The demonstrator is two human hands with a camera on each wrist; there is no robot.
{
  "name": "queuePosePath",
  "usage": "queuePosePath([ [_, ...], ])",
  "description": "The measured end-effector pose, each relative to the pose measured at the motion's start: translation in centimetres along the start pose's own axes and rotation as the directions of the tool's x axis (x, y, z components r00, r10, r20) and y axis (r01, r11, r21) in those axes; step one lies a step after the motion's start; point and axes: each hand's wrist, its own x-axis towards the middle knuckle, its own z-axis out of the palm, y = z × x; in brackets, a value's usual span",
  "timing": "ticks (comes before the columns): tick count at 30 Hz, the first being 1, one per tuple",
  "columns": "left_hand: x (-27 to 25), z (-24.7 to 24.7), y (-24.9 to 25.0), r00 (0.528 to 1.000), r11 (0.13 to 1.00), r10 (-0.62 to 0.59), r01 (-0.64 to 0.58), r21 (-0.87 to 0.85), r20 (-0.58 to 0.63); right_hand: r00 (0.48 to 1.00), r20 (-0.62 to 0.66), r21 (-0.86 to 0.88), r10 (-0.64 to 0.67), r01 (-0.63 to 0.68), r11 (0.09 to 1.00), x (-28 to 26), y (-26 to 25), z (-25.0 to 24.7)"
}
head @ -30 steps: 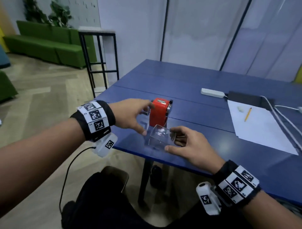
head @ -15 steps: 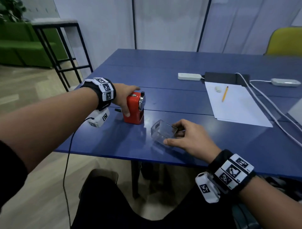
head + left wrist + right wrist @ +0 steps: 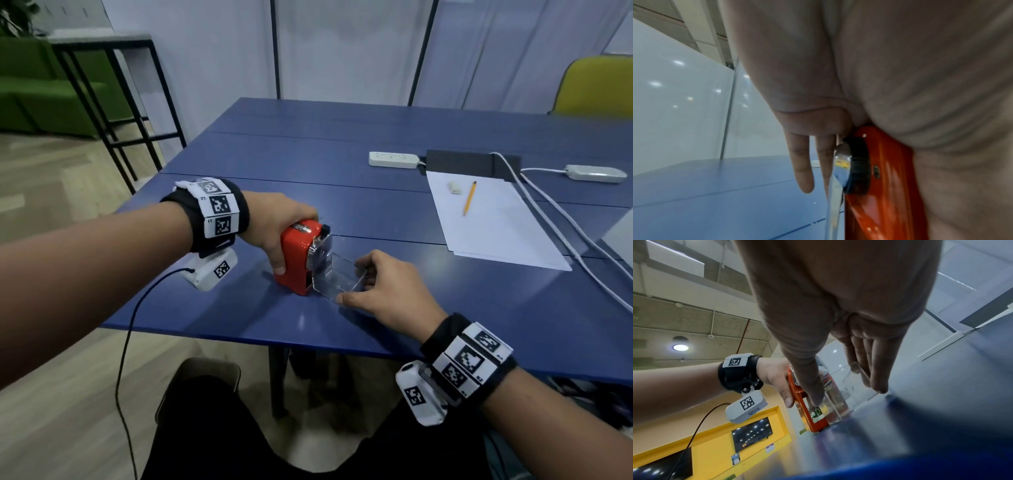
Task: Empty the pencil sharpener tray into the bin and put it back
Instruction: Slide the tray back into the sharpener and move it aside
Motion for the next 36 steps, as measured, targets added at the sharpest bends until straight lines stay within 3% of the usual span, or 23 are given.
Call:
queuePosePath([
  [16, 0.3, 0.2, -0.3, 1.000, 0.998, 0.018, -0.019, -0.054, -0.007, 0.997, -0.071, 0.059, 0.012, -0.007, 0.998, -0.9, -0.8, 0.8],
  [36, 0.3, -0.2, 0.1, 0.999, 0.999, 0.015, -0.013, -0.051, 0.033, 0.992, 0.100, -0.023, -0.082, 0.084, 0.996, 0.8, -1.8, -0.6],
])
